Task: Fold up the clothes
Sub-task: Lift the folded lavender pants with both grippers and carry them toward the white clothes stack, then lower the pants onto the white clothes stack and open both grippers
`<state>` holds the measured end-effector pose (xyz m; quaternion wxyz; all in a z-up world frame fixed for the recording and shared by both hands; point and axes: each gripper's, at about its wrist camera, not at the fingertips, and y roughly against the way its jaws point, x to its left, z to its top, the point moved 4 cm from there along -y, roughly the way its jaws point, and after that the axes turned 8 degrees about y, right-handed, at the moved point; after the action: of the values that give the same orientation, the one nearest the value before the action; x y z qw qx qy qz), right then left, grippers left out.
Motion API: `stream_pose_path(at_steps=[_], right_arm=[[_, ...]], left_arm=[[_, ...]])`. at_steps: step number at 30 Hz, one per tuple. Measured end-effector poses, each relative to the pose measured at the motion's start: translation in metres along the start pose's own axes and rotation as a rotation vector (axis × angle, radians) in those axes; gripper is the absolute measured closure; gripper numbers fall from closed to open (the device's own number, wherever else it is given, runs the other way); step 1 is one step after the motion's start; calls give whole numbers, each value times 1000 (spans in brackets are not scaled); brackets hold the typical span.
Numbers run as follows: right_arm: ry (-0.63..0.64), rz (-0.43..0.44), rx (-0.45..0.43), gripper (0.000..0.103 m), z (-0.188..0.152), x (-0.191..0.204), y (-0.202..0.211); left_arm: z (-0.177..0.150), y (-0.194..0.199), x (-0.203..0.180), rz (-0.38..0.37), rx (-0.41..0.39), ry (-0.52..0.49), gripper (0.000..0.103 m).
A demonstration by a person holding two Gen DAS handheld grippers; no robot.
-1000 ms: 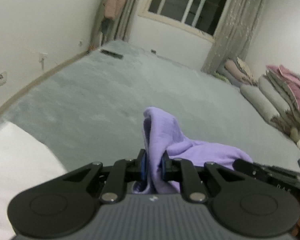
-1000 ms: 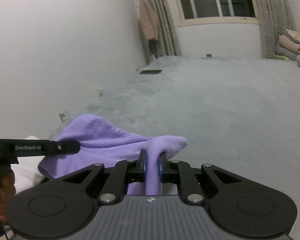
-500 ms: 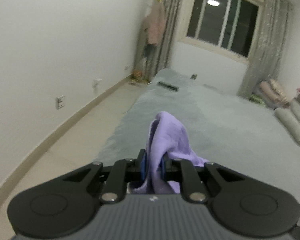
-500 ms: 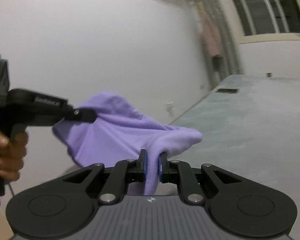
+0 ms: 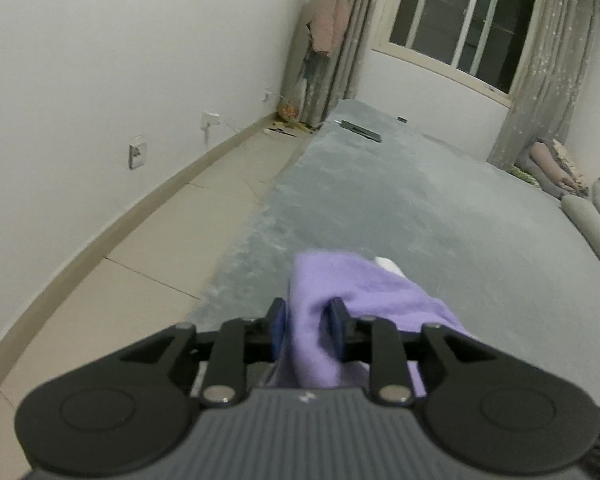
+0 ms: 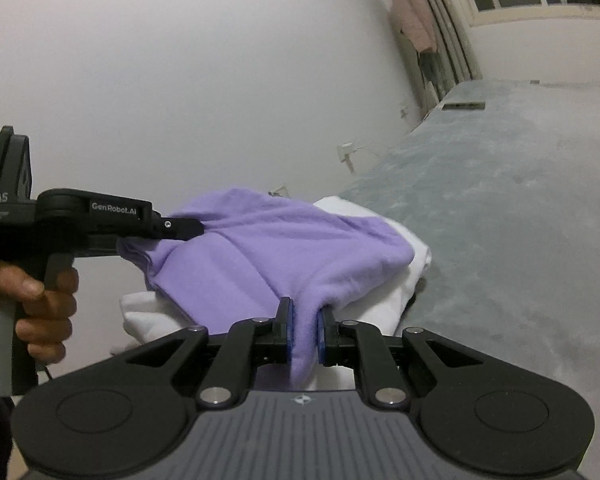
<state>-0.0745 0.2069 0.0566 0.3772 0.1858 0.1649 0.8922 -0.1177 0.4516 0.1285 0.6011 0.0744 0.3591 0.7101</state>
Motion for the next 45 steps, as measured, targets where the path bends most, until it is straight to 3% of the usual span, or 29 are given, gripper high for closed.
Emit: stream_pose_path(at_steps=[7,10,13,15,17,19,24,27,34,45], right_arm=[[27,-37,-50,93,17,-2,29],[84,-66,-7,97,7,0,22],[115,-20,75,97,2,-2,9],[148,-13,75,91,5,-3,10],[174,-7,77,71,11,-5,11],[187,1,85,61,17,-8,11],[238,58,147,50,20,-7,7],[267,97,173,48,18,-6,8],[267,127,146,35,9,-11,13],[245,130,117,14,-1,-23,29]], left_arm=[[-4,12,-1,1,-10,-6,81],[-4,16,-1,47,-21,-15,81],[-5,29,-3,115,-49,-37,80],[-8,42,-7,155,-76,-65,74],[-14,54,-15,178,-90,-79,64],[-23,65,-24,207,-106,-91,61],[-54,84,-51,282,-137,-132,44],[-74,89,-70,322,-161,-162,25],[-98,87,-105,399,-203,-174,8],[-131,72,-113,443,-195,-130,0]])
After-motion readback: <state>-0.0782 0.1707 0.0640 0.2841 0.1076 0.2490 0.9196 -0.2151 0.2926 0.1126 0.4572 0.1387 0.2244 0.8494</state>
